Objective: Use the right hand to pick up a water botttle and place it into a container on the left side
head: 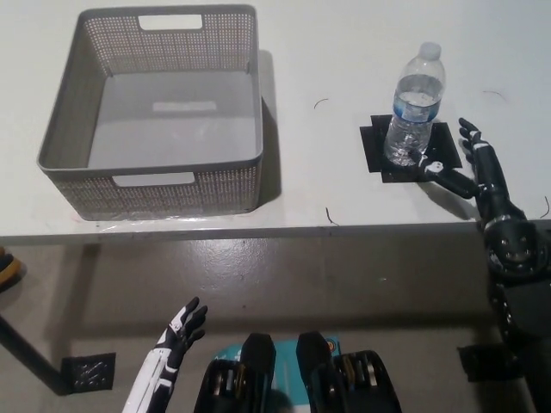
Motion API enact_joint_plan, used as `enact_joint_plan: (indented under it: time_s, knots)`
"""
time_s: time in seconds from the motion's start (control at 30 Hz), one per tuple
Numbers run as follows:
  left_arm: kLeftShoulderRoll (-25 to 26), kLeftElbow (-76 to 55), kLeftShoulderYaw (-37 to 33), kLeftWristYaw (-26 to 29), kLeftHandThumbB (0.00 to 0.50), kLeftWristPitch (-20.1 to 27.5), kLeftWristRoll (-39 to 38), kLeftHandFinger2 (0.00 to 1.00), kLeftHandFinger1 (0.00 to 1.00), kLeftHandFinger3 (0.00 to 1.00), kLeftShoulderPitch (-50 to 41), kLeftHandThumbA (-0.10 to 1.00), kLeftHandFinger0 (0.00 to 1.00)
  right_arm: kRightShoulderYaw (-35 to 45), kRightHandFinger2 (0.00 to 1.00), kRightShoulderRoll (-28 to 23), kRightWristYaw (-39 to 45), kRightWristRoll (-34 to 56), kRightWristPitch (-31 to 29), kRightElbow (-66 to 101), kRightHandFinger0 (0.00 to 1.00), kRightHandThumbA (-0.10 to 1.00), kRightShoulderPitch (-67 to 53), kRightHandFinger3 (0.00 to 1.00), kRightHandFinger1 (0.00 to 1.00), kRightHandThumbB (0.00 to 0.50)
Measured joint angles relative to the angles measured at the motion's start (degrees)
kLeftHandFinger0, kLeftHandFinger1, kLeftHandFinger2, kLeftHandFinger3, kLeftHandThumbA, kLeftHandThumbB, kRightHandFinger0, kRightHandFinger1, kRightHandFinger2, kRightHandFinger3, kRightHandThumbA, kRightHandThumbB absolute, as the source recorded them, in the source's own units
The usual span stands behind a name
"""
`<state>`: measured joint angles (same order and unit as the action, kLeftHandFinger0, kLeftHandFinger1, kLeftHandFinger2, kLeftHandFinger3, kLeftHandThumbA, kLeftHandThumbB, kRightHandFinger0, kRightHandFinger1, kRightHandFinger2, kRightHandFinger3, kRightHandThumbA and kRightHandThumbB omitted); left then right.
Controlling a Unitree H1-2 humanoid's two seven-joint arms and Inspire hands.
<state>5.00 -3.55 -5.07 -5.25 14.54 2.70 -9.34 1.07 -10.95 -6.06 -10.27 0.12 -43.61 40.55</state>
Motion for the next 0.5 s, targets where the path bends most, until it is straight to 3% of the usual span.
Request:
enact_joint_plan:
  time_s: [0.3,0.37,0.43,0.47,0.5]
  knots:
    - [0.31,0.61,-0.63,-0.32,0.264,0.84,0.00,1.00,1.00,1.00,-0.18,1.00,1.00,-3.50,1.00,-0.04,-0.75,-1.43,-0.35,-9.43,1.00,0.95,8.08,1.00,1.00,0.500]
    - [0.37,0.63,-0.74,-0.48,0.256,0.90,0.00,1.00,1.00,1.00,-0.19,1.00,1.00,-4.02,1.00,-0.05,-0.77,-1.48,-0.76,-13.10,1.00,0.89,10.41,1.00,1.00,0.500]
    - [0.45,0.72,-0.81,-0.55,0.246,0.96,0.00,1.00,1.00,1.00,-0.21,1.00,1.00,-4.86,1.00,-0.06,-0.73,-1.53,-1.76,-18.22,1.00,0.82,13.87,1.00,1.00,0.500]
    - [0.49,0.83,-0.84,-0.56,0.238,1.00,0.00,1.00,1.00,1.00,-0.21,1.00,1.00,-5.22,1.00,-0.06,-0.71,-1.55,-2.09,-19.74,1.00,0.71,14.99,1.00,1.00,0.500]
    - [0.51,1.00,-0.88,-0.56,0.232,1.06,0.00,1.00,1.00,1.00,-0.20,1.00,1.00,-5.57,1.00,-0.06,-0.70,-1.55,-2.56,-21.44,1.00,0.52,16.34,1.00,1.00,0.500]
